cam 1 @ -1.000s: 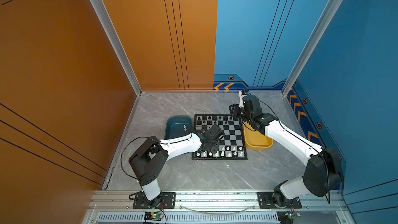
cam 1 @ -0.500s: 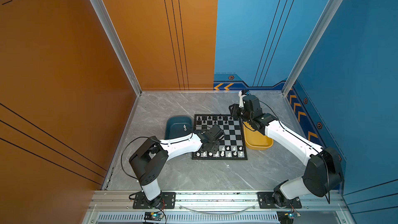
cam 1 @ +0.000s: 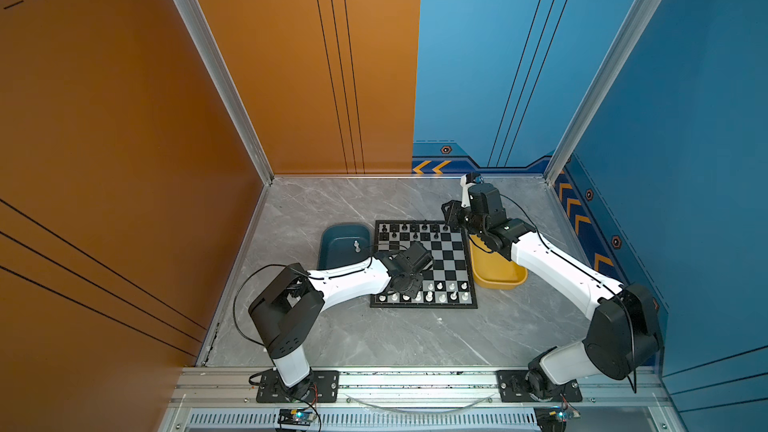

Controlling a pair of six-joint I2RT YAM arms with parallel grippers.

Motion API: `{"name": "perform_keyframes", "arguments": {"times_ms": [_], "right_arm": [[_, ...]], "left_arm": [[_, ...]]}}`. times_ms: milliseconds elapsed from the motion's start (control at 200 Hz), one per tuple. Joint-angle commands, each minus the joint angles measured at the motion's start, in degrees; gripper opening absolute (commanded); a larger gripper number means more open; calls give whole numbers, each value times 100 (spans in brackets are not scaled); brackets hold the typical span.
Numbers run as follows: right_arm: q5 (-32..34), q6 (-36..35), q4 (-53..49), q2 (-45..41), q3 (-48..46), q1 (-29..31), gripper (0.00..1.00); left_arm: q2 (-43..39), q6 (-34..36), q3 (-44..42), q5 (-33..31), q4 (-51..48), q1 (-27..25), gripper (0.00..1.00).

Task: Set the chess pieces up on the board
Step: 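Lower the white pawn onto the empty pawn-row square and open the left gripper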

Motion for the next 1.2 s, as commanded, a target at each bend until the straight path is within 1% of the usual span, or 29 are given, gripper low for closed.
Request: {"name": "perform_keyframes", "arguments": {"times_ms": [0, 100, 250, 350, 1196], "right_arm": [[16, 59, 33, -142, -72, -20, 30], [15, 59, 38, -132, -62, -15, 30], [9, 59, 32, -140, -51, -15, 30], [10, 59, 33, -141, -63, -16, 30], [22, 59, 37, -140, -76, -15, 30]], "left_arm": [[-101, -19, -70, -141, -316, -57, 5], [-68, -27, -60, -141, -316, -55, 6], [-13, -19, -36, -99, -316, -56, 14], [21, -10, -16, -79, -316, -68, 15], [75, 15, 62, -61, -316, -107, 19]]}}
